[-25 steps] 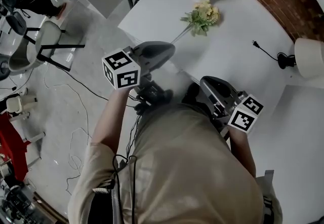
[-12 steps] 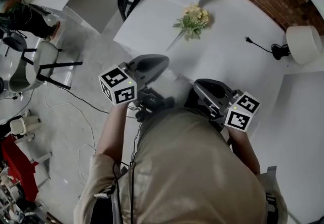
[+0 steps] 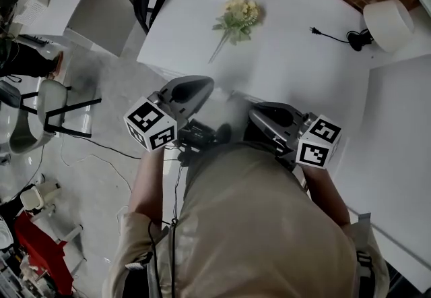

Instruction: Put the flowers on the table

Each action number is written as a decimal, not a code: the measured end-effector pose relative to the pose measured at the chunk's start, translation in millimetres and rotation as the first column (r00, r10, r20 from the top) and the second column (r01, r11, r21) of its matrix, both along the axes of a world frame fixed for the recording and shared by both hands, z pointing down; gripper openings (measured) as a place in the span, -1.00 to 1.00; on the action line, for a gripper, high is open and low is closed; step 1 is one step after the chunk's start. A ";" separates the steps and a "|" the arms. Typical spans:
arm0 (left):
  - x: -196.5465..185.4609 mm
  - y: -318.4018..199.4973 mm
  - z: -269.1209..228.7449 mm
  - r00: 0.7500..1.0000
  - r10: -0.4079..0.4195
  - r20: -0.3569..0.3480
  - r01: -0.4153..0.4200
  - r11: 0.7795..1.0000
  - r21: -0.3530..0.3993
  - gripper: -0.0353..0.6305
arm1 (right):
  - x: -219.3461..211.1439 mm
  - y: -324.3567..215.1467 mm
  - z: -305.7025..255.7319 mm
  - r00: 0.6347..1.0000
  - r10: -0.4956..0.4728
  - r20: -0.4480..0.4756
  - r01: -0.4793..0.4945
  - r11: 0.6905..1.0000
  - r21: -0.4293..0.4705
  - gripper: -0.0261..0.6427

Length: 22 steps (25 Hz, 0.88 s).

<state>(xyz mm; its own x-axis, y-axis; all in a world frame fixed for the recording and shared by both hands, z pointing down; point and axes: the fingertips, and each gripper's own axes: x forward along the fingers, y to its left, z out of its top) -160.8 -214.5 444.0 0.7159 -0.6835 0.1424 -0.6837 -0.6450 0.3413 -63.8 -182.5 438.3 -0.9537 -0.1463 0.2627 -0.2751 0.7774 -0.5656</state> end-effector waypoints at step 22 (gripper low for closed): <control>73.4 28.9 -11.3 0.987 0.149 0.060 -0.152 0.988 0.042 -0.86 | 59.8 24.7 -8.0 0.995 0.088 0.037 -0.089 0.996 0.024 -0.82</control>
<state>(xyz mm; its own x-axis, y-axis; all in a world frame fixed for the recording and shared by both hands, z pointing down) -87.4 -185.6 432.7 0.8027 -0.5754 0.1568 -0.5951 -0.7562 0.2721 -3.9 -157.8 430.3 -0.9456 -0.2366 0.2233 -0.3230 0.7651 -0.5571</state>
